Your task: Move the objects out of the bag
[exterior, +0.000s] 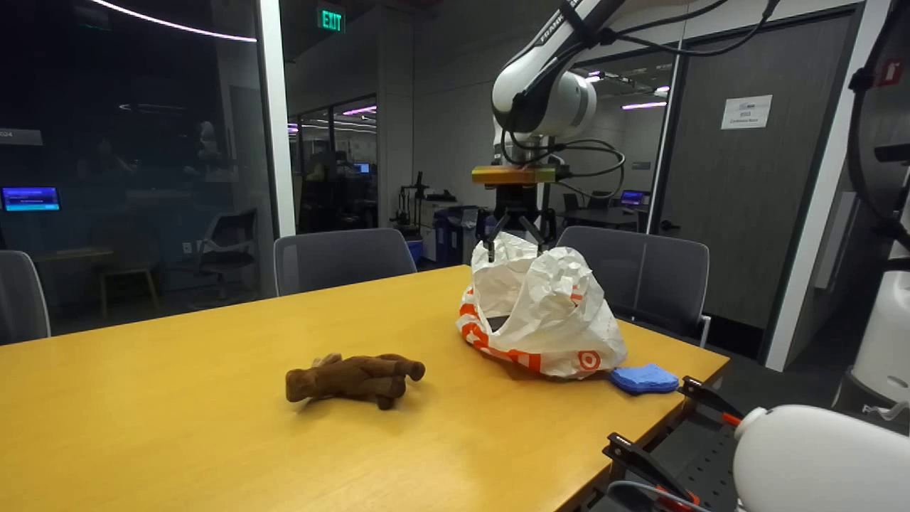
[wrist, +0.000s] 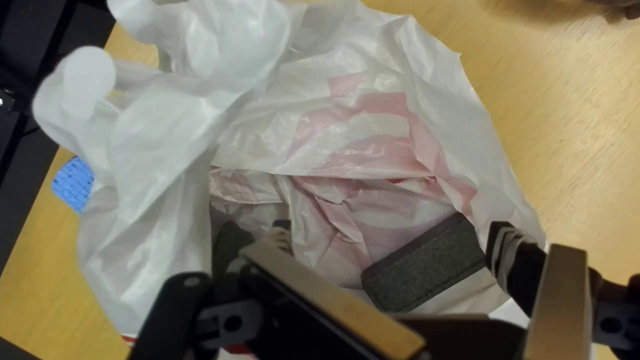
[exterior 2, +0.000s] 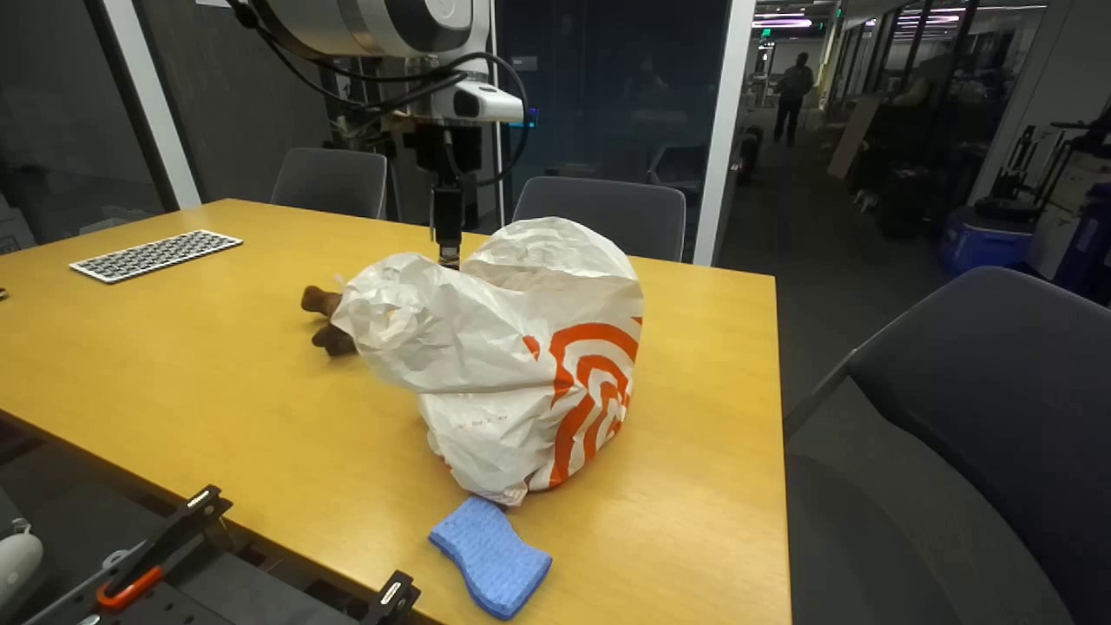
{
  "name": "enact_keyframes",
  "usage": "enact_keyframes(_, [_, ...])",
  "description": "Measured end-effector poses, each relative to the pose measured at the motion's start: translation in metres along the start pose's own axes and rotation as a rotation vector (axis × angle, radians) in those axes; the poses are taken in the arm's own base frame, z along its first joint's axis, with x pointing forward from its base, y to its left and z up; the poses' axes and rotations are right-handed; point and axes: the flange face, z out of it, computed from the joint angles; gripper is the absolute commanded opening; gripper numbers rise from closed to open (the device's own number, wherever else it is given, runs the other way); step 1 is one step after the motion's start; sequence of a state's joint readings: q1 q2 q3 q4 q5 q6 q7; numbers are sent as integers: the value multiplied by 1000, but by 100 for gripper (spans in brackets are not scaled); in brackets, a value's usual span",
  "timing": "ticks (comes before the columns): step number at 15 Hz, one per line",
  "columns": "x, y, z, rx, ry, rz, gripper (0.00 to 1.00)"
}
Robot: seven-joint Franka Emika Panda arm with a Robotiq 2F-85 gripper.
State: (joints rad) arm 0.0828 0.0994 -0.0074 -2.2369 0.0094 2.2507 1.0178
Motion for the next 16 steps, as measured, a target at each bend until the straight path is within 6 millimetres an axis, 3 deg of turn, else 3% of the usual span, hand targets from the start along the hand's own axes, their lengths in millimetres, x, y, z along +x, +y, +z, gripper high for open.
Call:
enact_keyframes(4, [9, -1, 48, -90, 35, 5, 100])
enact_keyframes(7, [21, 12, 83, -190, 95, 50, 100])
enact_keyframes(12, [39, 39, 130, -276, 168, 107, 100])
enact_keyframes(16, [41, 42, 160, -280, 268, 123, 100])
